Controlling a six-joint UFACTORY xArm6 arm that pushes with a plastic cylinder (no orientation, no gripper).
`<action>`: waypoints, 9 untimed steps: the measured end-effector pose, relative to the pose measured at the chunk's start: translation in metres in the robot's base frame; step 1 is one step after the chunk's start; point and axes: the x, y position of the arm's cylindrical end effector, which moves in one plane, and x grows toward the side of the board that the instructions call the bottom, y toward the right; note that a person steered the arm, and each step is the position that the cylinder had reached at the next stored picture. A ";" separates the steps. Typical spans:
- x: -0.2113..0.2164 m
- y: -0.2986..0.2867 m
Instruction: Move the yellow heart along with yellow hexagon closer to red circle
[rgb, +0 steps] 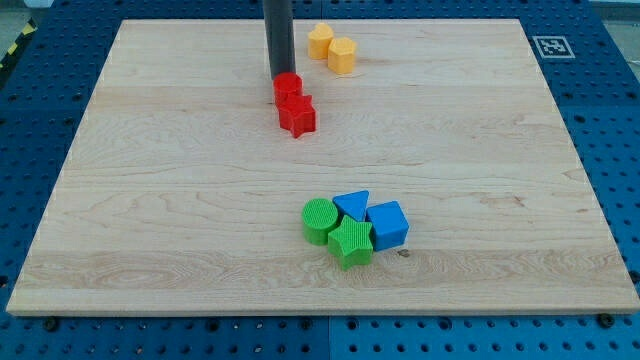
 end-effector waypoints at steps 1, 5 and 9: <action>-0.006 -0.004; -0.077 0.088; -0.072 0.125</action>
